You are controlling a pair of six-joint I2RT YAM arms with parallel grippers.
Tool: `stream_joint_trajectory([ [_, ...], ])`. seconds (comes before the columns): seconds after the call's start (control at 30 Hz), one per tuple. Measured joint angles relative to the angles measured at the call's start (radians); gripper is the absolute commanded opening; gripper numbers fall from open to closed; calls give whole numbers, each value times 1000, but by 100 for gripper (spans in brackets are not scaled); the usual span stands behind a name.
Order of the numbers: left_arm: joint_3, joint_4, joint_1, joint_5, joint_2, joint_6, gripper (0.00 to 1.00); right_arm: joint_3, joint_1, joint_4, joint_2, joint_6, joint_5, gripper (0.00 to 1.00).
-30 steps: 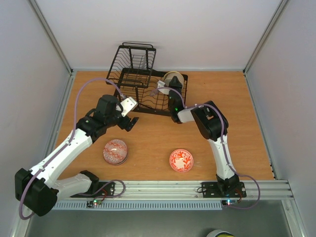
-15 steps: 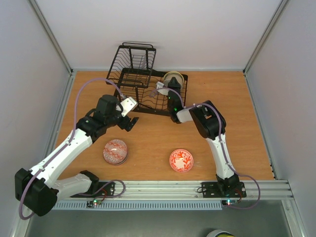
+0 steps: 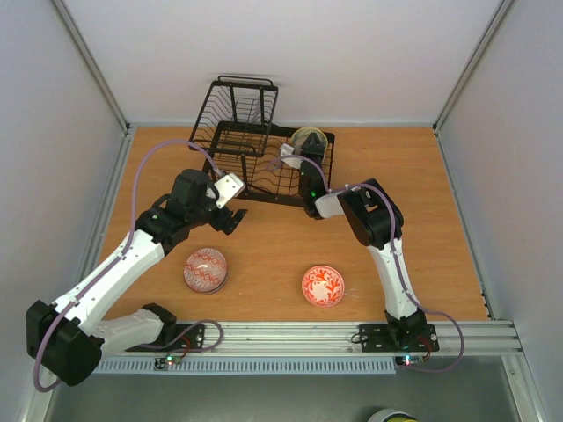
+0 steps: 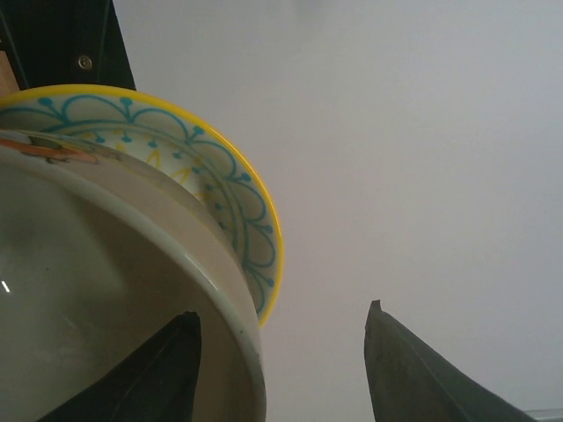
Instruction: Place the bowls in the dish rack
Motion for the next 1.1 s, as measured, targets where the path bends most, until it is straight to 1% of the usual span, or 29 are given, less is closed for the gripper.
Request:
stream_joint_trajectory([
  [0.13, -1, 0, 0, 0, 0, 1, 99, -7, 0, 0, -6, 6, -1, 55],
  [0.23, -1, 0, 0, 0, 0, 2, 99, -48, 0, -26, -43, 38, -13, 57],
  [0.3, -1, 0, 0, 0, 0, 2, 99, -85, 0, -79, -91, 83, -23, 63],
  [0.37, -1, 0, 0, 0, 0, 2, 99, -116, 0, -167, -154, 144, -36, 67],
  [0.57, -1, 0, 0, 3, -3, 2, 99, -173, 0, -361, -351, 304, -72, 70],
  [0.67, -1, 0, 0, 5, -11, 2, 99, -179, 0, -522, -447, 418, -117, 72],
  [0.73, -1, 0, 0, 5, -17, 2, 99, -178, 0, -662, -516, 510, -158, 68],
  [0.8, -1, 0, 0, 7, -20, 2, 99, -158, 0, -827, -581, 627, -188, 59],
  [0.87, -1, 0, 0, 10, -21, 2, 99, -93, 0, -1027, -630, 786, -175, 45],
  [0.9, -1, 0, 0, 11, -21, 2, 99, -42, 2, -1138, -650, 884, -162, 43],
  [1.0, -1, 0, 0, 14, -20, 1, 99, 69, 3, -1421, -725, 1160, -156, 42],
  [1.07, -1, 0, 0, 16, -20, 0, 99, 85, 5, -1571, -803, 1311, -185, 44],
  [1.1, -1, 0, 0, 17, -20, -1, 99, 85, 9, -1672, -861, 1409, -219, 44],
])
